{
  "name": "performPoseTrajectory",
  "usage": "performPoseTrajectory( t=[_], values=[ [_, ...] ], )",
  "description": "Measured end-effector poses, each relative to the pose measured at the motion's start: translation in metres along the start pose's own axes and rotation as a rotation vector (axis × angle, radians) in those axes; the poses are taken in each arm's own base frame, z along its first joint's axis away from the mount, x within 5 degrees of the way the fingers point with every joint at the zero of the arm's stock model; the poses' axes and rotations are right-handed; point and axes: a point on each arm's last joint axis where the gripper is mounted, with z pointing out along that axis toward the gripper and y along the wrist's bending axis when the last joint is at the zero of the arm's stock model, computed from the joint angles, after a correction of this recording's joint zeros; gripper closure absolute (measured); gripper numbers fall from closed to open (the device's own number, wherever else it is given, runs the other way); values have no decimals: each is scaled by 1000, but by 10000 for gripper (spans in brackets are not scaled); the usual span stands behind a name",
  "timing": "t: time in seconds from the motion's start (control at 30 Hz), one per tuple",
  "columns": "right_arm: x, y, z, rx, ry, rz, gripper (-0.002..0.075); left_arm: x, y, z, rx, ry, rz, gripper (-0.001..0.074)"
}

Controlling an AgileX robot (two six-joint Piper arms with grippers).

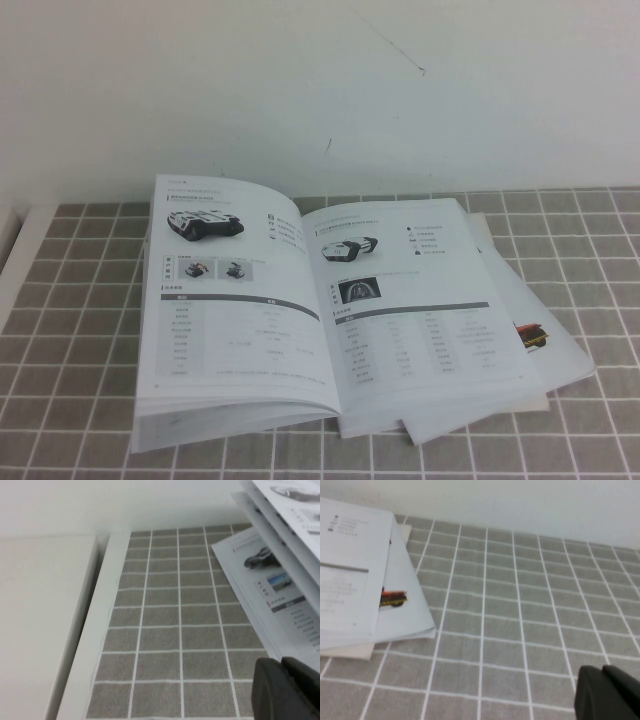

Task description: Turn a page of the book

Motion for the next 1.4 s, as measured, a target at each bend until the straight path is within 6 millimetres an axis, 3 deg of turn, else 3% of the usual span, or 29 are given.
performPoseTrajectory(
  t=[0.13, 0.43, 0.7, 1.07, 1.4],
  values=[
    [-11, -2, 0, 22, -142, -12, 729, -11, -1, 0, 13, -133, 2, 738],
    [-56, -6, -20, 85, -680, -15, 729, -64, -6, -27, 77, -789, -7, 738],
    [-67, -9, -31, 106, -864, 16, 729, -85, -8, -61, 120, -1229, 0, 738],
    [-69, -11, -34, 80, -899, 138, 729, -89, -10, -80, 154, -1441, 10, 738],
    [-66, -11, -30, 73, -850, 140, 729, -89, -11, -83, 171, -1475, 19, 738]
  ],
)
